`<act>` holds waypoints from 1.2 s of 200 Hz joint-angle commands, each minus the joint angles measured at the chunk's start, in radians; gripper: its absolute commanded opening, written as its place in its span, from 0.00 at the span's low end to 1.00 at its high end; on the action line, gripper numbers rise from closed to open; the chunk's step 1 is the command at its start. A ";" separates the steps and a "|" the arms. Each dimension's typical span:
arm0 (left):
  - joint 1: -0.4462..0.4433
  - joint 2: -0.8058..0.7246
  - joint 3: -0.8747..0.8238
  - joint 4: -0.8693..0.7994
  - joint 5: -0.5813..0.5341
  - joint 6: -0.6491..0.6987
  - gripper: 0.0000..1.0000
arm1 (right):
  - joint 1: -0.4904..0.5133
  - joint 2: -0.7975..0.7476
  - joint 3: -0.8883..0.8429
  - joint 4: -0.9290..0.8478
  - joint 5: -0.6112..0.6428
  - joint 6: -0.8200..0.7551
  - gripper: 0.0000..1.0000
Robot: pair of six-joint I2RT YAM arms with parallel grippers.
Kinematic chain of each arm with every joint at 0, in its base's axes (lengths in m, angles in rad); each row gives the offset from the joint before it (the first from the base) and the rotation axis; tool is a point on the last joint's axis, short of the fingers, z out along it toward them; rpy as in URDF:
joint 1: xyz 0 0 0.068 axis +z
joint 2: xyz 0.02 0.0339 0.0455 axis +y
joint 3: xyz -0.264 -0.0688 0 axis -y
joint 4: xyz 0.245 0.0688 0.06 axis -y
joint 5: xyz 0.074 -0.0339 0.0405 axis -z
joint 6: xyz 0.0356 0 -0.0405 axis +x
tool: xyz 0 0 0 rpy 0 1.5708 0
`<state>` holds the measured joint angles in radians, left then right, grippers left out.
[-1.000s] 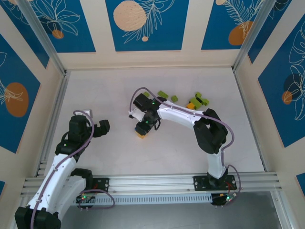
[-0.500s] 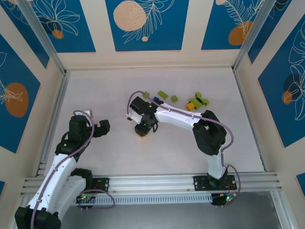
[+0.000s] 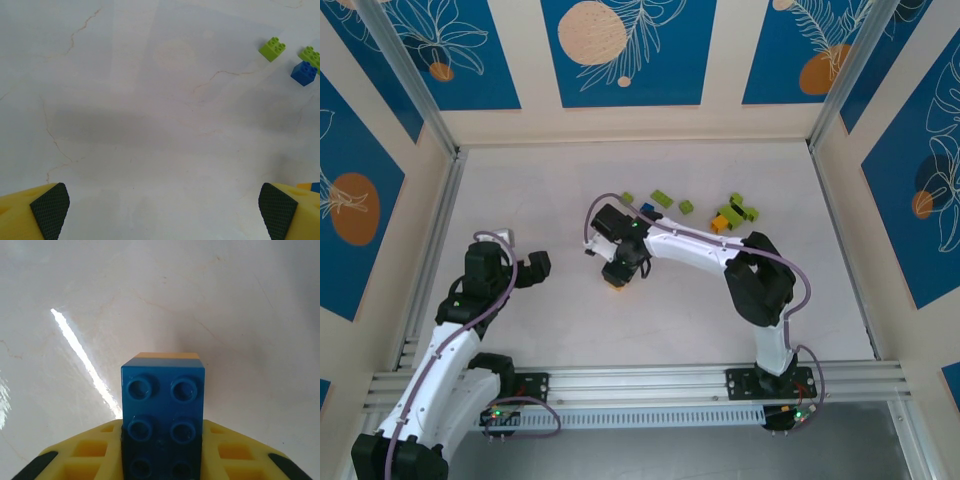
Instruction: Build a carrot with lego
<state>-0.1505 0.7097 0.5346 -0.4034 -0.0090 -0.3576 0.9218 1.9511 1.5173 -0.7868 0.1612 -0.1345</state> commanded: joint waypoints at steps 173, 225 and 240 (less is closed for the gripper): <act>0.020 -0.002 -0.007 0.017 0.018 0.011 1.00 | 0.126 -0.001 -0.098 -0.282 -0.112 -0.207 0.28; 0.021 -0.001 -0.008 0.017 0.021 0.011 1.00 | 0.142 -0.023 -0.110 -0.302 -0.113 -0.209 0.29; 0.021 -0.002 -0.009 0.016 0.021 0.011 1.00 | 0.144 -0.026 -0.112 -0.300 -0.117 -0.207 0.30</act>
<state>-0.1497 0.7101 0.5346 -0.4034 -0.0071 -0.3576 1.0462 1.8923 1.4643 -0.9222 0.0814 -0.3351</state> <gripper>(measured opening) 0.999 0.313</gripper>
